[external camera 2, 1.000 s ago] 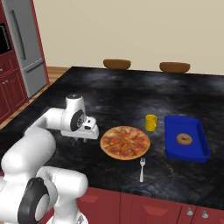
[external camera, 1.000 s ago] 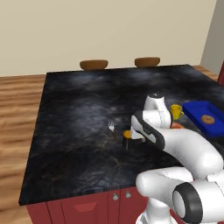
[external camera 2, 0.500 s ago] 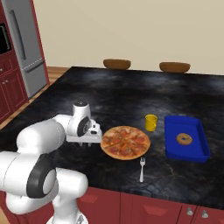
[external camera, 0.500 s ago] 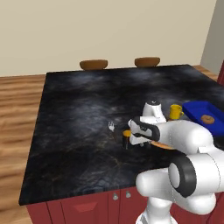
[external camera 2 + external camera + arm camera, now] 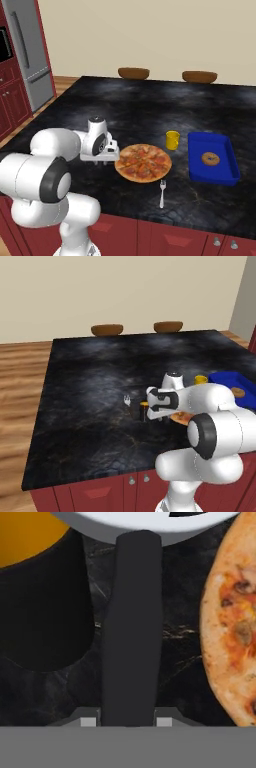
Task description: Take the pizza cutter from the drawer on the right and place it on the dining counter for cutting.
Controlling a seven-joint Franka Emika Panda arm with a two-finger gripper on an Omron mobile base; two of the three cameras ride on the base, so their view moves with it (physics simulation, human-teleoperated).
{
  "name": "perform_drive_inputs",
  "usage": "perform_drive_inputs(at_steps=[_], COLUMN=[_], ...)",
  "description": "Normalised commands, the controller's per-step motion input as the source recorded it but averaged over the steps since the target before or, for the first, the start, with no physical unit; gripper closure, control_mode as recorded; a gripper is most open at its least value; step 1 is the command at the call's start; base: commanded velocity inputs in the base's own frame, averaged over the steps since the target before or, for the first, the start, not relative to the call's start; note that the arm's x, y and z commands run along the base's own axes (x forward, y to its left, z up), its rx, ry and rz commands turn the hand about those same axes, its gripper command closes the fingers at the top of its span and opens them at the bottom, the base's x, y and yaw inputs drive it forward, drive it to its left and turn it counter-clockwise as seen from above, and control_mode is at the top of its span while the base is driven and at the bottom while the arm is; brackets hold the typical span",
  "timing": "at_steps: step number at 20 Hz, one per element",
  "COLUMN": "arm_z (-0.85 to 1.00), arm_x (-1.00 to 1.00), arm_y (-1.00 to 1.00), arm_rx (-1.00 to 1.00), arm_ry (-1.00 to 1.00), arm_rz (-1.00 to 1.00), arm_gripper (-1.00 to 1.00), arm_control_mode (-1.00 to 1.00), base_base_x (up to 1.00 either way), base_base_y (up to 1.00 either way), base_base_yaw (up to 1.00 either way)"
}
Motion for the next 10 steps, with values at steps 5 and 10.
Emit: perform_drive_inputs(at_steps=[5,10], arm_z=[0.00,0.00], arm_x=[0.00,0.00], arm_y=[0.00,0.00], arm_rx=[0.00,0.00], arm_ry=[0.00,0.00], arm_rz=[0.00,0.00], arm_gripper=[1.00,-1.00], arm_control_mode=[-1.00,-1.00], base_base_x=[0.00,0.00], base_base_y=[0.00,0.00], base_base_yaw=[0.00,0.00])
